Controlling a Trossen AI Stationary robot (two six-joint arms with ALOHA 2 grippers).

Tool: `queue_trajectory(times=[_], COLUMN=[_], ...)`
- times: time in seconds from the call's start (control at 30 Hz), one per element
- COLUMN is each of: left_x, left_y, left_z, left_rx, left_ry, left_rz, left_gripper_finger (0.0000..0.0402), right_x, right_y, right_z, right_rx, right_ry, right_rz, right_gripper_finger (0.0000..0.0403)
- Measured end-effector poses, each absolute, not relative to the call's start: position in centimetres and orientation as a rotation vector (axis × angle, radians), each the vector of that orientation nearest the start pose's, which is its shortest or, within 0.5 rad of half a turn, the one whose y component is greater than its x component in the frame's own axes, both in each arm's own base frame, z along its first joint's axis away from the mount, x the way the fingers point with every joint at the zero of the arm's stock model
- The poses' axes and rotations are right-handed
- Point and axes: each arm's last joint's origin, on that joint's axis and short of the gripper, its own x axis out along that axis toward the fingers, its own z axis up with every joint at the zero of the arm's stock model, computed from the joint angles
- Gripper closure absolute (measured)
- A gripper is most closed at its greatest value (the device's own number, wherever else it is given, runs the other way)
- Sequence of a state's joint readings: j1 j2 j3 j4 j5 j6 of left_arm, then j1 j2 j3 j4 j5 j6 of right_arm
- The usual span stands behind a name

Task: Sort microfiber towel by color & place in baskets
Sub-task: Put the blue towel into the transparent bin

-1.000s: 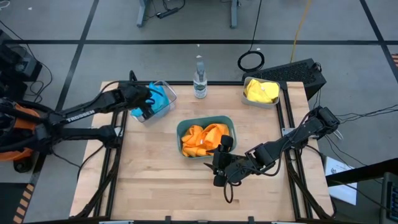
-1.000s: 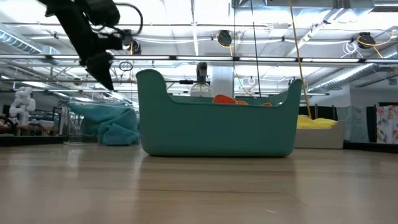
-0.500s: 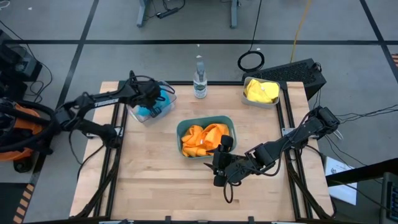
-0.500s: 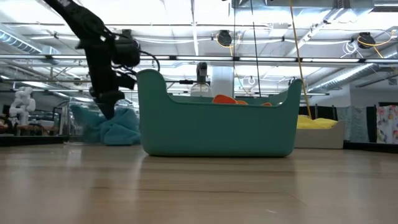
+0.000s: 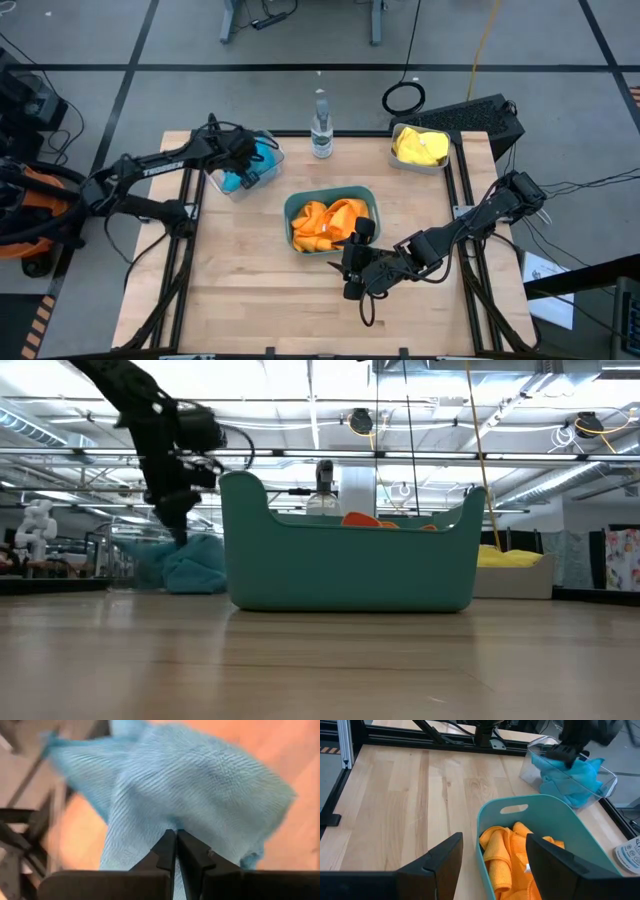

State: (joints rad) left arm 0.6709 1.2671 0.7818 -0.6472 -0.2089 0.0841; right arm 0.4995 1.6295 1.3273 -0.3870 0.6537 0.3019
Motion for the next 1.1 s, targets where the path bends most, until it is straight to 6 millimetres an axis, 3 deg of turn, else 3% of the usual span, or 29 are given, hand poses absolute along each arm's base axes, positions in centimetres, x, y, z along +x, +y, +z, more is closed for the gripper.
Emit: queue_trajectory(times=[0.27, 0.4, 0.57, 0.67, 1.1], left_x=[16.6, 17.0, 17.2, 17.0, 15.7], left_y=[14.3, 14.6, 13.9, 13.7, 12.0], left_z=[24.6, 24.3, 22.3, 21.9, 24.1], left_rx=[-0.114, -0.129, -0.267, -0.31, -0.231], left_ry=[0.879, 0.875, 1.019, 1.065, 1.01], left_rz=[0.879, 0.851, 0.69, 0.717, 0.722], left_gripper_finger=[0.0379, 0.0379, 0.0379, 0.0379, 0.0371], right_x=[32.2, 32.3, 32.7, 32.9, 33.1], right_y=[15.6, 15.6, 15.8, 15.9, 16.1], right_z=[29.4, 29.3, 28.5, 27.8, 27.7], right_rx=[-0.083, -0.085, -0.106, -0.123, -0.138], right_ry=[0.545, 0.546, 0.57, 0.59, 0.582], right_rz=[-0.232, -0.236, -0.232, -0.234, -0.227], right_gripper_finger=[0.0193, 0.0193, 0.0193, 0.0193, 0.0193])
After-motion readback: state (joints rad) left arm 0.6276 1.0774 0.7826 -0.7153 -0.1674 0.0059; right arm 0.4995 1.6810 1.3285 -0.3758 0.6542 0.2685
